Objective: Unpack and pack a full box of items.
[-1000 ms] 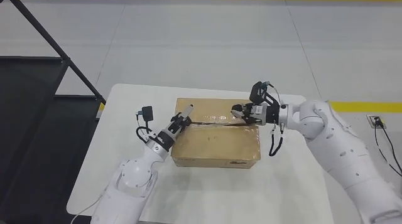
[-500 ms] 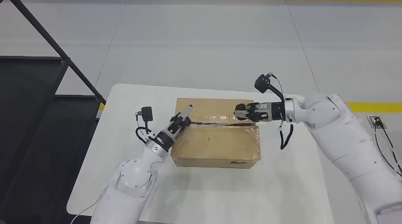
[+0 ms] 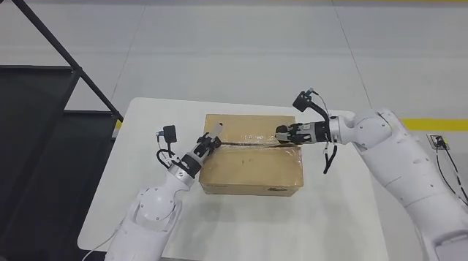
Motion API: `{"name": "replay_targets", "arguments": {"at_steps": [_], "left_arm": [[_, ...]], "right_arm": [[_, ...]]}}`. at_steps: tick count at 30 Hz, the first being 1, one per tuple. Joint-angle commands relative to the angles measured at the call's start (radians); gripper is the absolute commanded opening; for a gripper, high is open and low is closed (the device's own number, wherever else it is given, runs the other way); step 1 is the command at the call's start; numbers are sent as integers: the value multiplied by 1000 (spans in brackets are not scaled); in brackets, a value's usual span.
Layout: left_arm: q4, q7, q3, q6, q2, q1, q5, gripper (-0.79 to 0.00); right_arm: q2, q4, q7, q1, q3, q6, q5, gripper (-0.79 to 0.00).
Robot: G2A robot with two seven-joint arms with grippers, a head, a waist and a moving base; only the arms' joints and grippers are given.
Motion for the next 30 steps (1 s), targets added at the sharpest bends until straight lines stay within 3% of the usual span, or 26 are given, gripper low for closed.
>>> {"name": "replay_targets", "arguments": {"at_steps": [1, 23, 30], "left_arm": [[0, -1, 0, 0, 0, 0, 1, 0], [-10, 7, 0, -4, -2, 12, 9, 0], [-45, 23, -38, -20, 3, 40, 0, 0]], "right_arm": [[0, 2, 9, 2, -9, 10, -6, -785], [33, 36, 86, 1, -45, 87, 95, -785], [18, 28, 92, 15, -68, 117, 109, -785]]}}
